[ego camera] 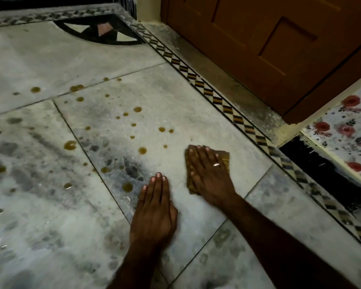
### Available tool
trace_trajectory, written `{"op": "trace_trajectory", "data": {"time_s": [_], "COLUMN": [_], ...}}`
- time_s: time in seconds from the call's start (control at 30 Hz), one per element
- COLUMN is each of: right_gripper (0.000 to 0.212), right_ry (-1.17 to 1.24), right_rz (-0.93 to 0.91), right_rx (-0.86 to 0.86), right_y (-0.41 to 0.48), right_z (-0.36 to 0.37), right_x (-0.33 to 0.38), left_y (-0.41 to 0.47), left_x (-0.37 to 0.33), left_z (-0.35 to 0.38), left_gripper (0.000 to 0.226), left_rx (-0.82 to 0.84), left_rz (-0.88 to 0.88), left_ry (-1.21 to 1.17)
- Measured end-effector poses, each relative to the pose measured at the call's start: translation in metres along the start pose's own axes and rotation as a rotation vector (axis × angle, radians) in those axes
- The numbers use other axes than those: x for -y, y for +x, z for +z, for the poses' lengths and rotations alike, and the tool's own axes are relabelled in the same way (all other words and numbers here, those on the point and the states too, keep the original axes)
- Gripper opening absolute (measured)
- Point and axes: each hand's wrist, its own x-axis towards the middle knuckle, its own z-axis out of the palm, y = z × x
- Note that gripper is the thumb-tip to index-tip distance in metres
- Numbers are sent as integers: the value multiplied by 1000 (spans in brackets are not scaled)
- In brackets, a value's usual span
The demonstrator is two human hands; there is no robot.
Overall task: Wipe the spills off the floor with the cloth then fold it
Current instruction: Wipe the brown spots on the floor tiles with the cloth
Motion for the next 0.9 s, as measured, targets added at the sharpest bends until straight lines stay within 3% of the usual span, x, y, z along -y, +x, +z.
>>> {"op": "trace_trajectory", "data": {"time_s": [0.2, 0.27, 0.5, 0.6, 0.77, 0.9], "right_gripper": [64, 65, 64, 67, 69, 62], "right_ry": [-44, -25, 50, 52, 14, -54], "right_rz": [-346, -372, 72, 92, -34, -327], "right_rx": [-21, -7, 27, 44, 49, 22], "right_y": [-43, -63, 10, 54, 80, 43], "right_z": [-7, -10, -5, -9, -5, -2], "right_x": [28, 13, -37, -23, 14, 38], "left_y": [-1, -1, 0, 1, 1, 1], "left_x": [2, 2, -2, -3, -4, -3], "left_z": [3, 3, 0, 1, 0, -1], "left_gripper": [60, 60, 62, 62, 65, 65], "left_rx": [-39, -45, -11, -7, -22, -27], "left_rz": [-9, -7, -38, -48, -78, -102], "left_ry": [14, 14, 0, 2, 13, 18]}}
